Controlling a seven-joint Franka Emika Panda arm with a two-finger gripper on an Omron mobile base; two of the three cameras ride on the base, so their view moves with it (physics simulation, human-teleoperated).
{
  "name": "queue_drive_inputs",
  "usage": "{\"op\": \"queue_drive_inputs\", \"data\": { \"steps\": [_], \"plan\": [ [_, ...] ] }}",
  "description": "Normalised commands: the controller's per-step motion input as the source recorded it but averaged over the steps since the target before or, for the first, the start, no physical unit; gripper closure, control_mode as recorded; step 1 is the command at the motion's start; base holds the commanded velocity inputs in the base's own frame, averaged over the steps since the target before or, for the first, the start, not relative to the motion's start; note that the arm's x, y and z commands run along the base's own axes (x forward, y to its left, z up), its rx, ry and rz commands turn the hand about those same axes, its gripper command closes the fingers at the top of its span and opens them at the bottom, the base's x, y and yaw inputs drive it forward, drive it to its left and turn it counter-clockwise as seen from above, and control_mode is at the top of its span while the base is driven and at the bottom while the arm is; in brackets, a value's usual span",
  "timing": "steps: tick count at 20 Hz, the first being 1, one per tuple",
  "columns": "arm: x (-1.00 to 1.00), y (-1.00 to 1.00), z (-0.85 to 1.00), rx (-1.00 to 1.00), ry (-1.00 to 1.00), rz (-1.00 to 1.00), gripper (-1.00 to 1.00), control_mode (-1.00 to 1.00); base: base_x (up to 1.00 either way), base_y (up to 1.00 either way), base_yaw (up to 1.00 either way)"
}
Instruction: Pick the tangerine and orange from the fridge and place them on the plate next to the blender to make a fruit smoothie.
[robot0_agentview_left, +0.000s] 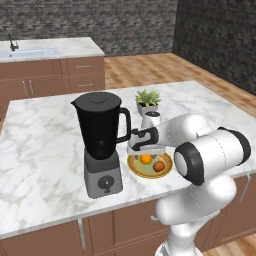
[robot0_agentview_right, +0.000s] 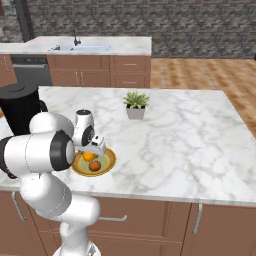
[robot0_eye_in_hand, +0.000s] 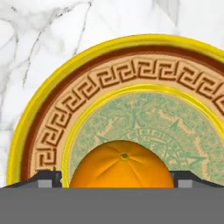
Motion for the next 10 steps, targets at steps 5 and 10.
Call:
{"op": "queue_drive_inputs", "data": {
  "steps": [5, 10],
  "plan": [
    [-0.22, 0.00, 0.30, 0.00, -0.22, 0.00, -1.00, -1.00, 0.00, 0.00, 0.00],
    [-0.34, 0.00, 0.08, 0.00, -0.17, 0.00, -1.00, -1.00, 0.00, 0.00, 0.00]
  ]
}}
